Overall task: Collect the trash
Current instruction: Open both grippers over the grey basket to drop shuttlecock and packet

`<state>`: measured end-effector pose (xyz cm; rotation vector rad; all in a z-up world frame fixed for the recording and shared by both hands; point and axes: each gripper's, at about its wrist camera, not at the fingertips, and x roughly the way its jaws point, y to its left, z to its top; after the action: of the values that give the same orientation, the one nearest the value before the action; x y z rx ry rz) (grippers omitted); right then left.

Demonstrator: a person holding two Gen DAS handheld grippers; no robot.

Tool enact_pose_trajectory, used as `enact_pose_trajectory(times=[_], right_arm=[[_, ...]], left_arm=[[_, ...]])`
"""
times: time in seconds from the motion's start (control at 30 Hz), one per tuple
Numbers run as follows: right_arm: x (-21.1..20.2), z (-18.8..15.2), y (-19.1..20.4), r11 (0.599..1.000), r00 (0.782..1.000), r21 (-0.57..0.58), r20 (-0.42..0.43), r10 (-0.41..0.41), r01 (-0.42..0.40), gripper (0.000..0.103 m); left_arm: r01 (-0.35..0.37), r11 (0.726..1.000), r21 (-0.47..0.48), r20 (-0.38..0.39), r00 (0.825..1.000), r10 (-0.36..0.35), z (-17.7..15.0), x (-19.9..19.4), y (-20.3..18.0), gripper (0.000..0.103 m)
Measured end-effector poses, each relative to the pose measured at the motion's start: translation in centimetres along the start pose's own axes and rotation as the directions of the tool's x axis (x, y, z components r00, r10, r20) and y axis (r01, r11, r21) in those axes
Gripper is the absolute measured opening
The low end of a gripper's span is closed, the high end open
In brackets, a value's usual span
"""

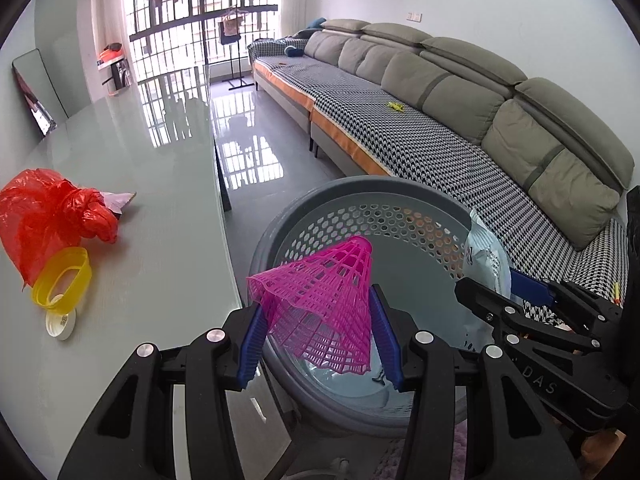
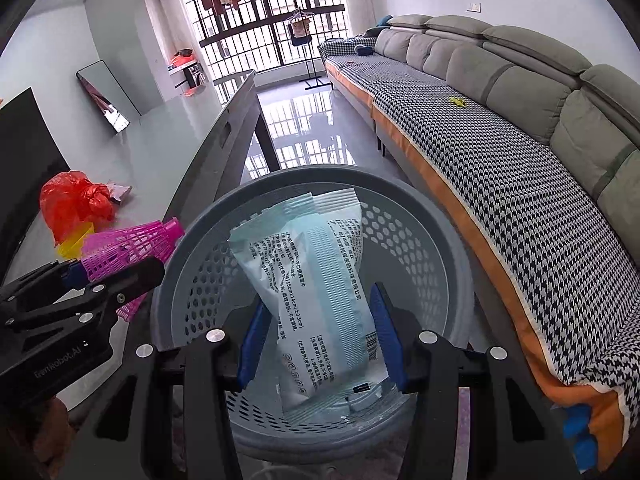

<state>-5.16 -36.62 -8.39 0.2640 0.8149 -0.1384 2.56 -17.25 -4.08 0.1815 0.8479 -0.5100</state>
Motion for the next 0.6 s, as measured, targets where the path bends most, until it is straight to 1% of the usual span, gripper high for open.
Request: enact_pose_trajectory(times=[0.23, 0.3, 0.37, 0.47, 0.5, 0.6], right_arm=[[1.3, 0.4, 0.0, 1.000, 1.000, -0.005, -0.008, -0.021, 0.021, 0.048], [1.5, 0.7, 0.1, 1.000, 1.000, -0.007, -0.009, -0.026, 0.025, 0.048], [1.7, 0.7, 0.2, 0.999, 0.999, -0.008, -0.009, -0.033, 0.033, 0.048], [1.7, 0.8, 0.2, 0.999, 0.999, -0.006, -0.006, -0.044, 0.044, 0.049], [1.7, 0.9, 0.1, 0.999, 0.999, -0.004, -0.005, -0.049, 0.049, 0.050], [1.5, 0.8, -0.2, 0.998, 0.998, -0.001, 0.004, -0.066, 0.066, 0.062]], left_arm=[[-0.022, 1.000, -0.007, -0.012, 1.000, 0.022, 0.2, 1.0, -0.3, 0.049], [-0.024, 1.000, -0.011, -0.011, 1.000, 0.024, 0.4, 1.0, -0.2, 0.050], [-0.032, 0.999, -0.012, -0.004, 0.999, 0.032, 0.5, 1.1, -0.4, 0.054], [-0.037, 0.999, -0.016, -0.001, 0.999, 0.037, 0.6, 1.1, -0.4, 0.055], [-0.039, 0.999, -0.017, 0.000, 0.999, 0.039, 0.6, 1.1, -0.4, 0.056], [-0.044, 0.999, -0.019, 0.001, 0.999, 0.044, 0.7, 0.9, -0.5, 0.063]])
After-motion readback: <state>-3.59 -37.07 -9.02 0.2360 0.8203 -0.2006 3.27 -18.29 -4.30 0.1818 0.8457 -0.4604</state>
